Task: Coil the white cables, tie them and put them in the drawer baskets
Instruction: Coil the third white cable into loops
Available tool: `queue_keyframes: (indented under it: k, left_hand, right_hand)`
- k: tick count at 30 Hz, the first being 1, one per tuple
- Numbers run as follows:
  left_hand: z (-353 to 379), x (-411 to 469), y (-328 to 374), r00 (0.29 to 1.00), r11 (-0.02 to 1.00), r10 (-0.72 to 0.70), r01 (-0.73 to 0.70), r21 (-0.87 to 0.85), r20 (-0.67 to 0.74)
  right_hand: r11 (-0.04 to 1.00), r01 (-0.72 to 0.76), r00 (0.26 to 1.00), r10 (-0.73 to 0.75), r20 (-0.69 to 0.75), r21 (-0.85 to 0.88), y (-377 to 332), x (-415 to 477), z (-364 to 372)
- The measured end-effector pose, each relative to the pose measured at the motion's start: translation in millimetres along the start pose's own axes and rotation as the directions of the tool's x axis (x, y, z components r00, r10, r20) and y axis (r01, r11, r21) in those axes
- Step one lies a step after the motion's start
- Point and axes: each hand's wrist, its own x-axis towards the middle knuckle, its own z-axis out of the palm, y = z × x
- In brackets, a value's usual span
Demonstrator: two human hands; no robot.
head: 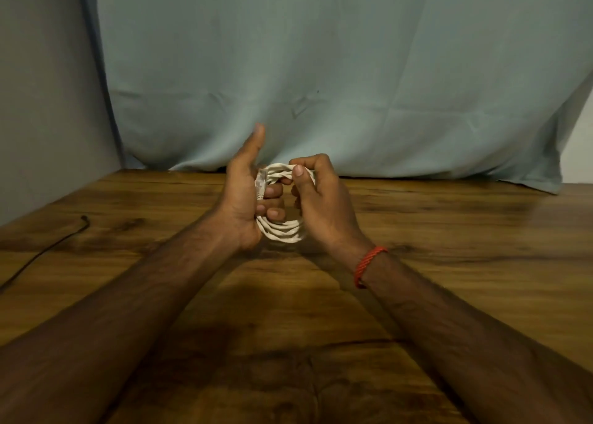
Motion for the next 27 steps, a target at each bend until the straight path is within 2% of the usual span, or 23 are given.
queue_keyframes:
  k: [4, 6, 8, 10, 14, 17, 22, 27]
  left_hand:
    - [1, 3, -7, 0.982, 0.968, 0.089, -0.046, 0.248, -0.165]
    - [3, 4, -8, 0.973, 0.956, 0.131, -0.073, 0.285, -0.191]
    - [4, 5, -8, 0.966, 0.951, 0.174, -0.115, 0.287, -0.189]
    - [3, 6, -6, 0.971, 0.958, 0.157, -0.106, 0.265, -0.18]
    - [-2, 6, -2, 0.988, 0.964, 0.094, -0.058, 0.26, -0.126]
    - [-1, 4, 2, 0.996, 0.957, 0.073, -0.053, 0.284, -0.059]
    - [-8, 12, 2, 0.976, 0.899, 0.198, -0.144, 0.414, -0.092]
    - [-4, 10, 0, 0.98, 0.902, 0.195, -0.159, 0.402, -0.048]
  right_hand:
    - [1.0, -0.014, 0.999, 0.015, 0.036, -0.02, 1, 3, -2]
    - [0.999, 0.048, 0.997, -0.048, 0.059, -0.006, -1, 1, -2]
    - [0.978, 0.186, 0.979, -0.176, 0.105, -0.098, -3, -2, -4]
    - [0.954, 0.25, 0.963, -0.228, 0.146, -0.164, -5, -2, -7]
    - [0.944, 0.271, 0.952, -0.234, 0.198, -0.187, -4, 1, -11]
    - [0.959, 0.262, 0.945, -0.234, 0.227, -0.104, -6, 2, -12]
    - [0.968, 0.248, 0.949, -0.234, 0.211, -0.042, -9, 3, -14]
    - [0.955, 0.279, 0.933, -0.244, 0.263, -0.102, -14, 2, -18]
